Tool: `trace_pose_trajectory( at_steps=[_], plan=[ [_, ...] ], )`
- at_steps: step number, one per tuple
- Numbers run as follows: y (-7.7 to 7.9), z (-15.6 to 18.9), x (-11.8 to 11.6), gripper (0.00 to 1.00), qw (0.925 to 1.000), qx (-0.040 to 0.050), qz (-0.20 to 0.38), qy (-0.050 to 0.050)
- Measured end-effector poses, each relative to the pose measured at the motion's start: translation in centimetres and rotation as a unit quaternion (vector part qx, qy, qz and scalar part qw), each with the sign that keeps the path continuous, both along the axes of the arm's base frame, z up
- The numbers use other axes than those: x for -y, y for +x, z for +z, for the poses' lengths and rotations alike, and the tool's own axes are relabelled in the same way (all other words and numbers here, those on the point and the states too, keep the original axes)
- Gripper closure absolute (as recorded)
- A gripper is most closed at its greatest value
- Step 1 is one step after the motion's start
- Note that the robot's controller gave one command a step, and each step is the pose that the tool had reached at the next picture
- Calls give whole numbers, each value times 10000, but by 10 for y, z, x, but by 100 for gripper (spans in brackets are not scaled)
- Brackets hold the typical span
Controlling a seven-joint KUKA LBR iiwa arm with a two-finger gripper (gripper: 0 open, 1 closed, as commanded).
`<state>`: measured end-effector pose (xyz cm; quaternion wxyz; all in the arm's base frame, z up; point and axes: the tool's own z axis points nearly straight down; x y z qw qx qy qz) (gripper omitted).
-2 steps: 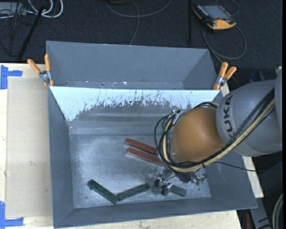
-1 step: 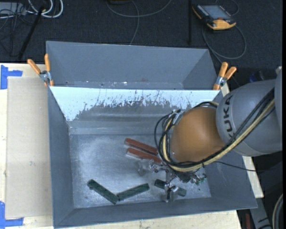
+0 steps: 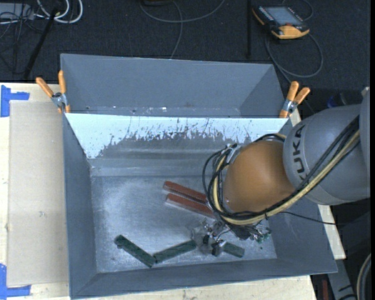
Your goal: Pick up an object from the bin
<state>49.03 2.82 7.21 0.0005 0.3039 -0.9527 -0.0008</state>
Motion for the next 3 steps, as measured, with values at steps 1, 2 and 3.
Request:
trace_pose_trajectory(
  at_steps=[1,2,3],
  plan=[
    [1,0,0,0,10000,18,-2,4],
    [-10,1,-28,0,9999,109,7,3],
    [-15,-2,-28,100,10000,27,-20,1]
  ],
)
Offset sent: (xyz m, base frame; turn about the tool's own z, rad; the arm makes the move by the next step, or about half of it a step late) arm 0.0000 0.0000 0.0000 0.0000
